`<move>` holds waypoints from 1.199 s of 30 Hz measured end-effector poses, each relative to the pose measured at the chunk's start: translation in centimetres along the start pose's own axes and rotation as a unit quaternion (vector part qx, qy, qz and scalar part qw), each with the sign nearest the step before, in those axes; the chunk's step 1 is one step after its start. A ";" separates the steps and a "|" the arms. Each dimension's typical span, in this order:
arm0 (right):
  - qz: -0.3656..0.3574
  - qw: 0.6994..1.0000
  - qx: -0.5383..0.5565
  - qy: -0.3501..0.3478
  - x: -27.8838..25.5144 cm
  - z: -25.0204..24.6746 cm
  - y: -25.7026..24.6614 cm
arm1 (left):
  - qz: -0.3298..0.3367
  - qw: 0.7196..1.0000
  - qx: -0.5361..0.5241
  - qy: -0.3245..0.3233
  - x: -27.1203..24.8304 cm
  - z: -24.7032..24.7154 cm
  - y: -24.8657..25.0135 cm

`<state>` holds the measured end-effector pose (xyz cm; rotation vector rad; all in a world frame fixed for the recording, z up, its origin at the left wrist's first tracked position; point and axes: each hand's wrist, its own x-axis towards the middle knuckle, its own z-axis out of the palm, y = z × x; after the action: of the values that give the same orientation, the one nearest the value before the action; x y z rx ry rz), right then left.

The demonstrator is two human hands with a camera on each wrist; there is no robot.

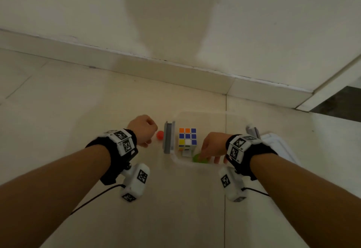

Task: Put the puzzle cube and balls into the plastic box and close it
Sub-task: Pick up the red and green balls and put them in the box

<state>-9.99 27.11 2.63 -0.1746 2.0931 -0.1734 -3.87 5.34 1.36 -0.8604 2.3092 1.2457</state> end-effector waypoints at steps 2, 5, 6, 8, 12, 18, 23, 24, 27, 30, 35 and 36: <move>0.000 1.000 0.002 -0.003 0.1 -0.4 0.4 | 0.087 0.985 0.146 0.018 1.3 0.6 -0.7; -0.003 1.000 0.001 0.015 0.1 -1.0 0.8 | 0.170 0.950 0.263 0.009 2.2 1.8 -1.5; -0.004 1.000 0.000 0.029 0.2 -1.2 0.9 | 0.187 0.939 0.289 0.006 2.3 2.2 -1.6; -0.008 0.998 -0.012 0.056 0.2 -1.7 1.1 | 0.195 0.925 0.325 0.011 2.2 3.2 -1.5; -0.025 0.992 -0.059 0.113 -0.1 -2.4 0.9 | 0.174 0.944 0.278 0.044 1.8 3.5 -1.4; -0.168 0.949 0.120 0.237 -1.3 -3.7 -1.0 | 0.090 0.982 -0.118 0.118 1.7 0.2 -0.4; -0.230 0.883 0.363 0.192 -2.7 -4.5 -4.0 | 0.144 0.946 -0.274 0.099 -1.0 -2.3 3.7; -0.233 0.877 0.384 0.171 -2.9 -4.5 -4.6 | 0.171 0.944 -0.270 0.088 -1.6 -2.4 4.3; -0.257 0.869 0.396 0.146 -3.3 -4.4 -5.4 | 0.226 0.943 -0.235 0.066 -2.9 -1.4 5.3; -0.273 0.871 0.382 0.144 -3.4 -4.4 -4.7 | 0.247 0.945 -0.198 0.076 -3.2 -0.3 5.5; -0.191 0.923 0.305 0.135 -2.6 -4.4 -1.6 | 0.210 0.975 0.017 0.065 -2.4 0.8 4.5; -0.155 0.940 0.275 0.125 -2.2 -4.3 -0.9 | 0.189 0.977 0.062 0.075 -2.2 1.0 4.1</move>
<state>-12.51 26.85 6.78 -0.1453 2.1667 -1.0044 -4.94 8.67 4.64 -0.5019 2.7316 1.1971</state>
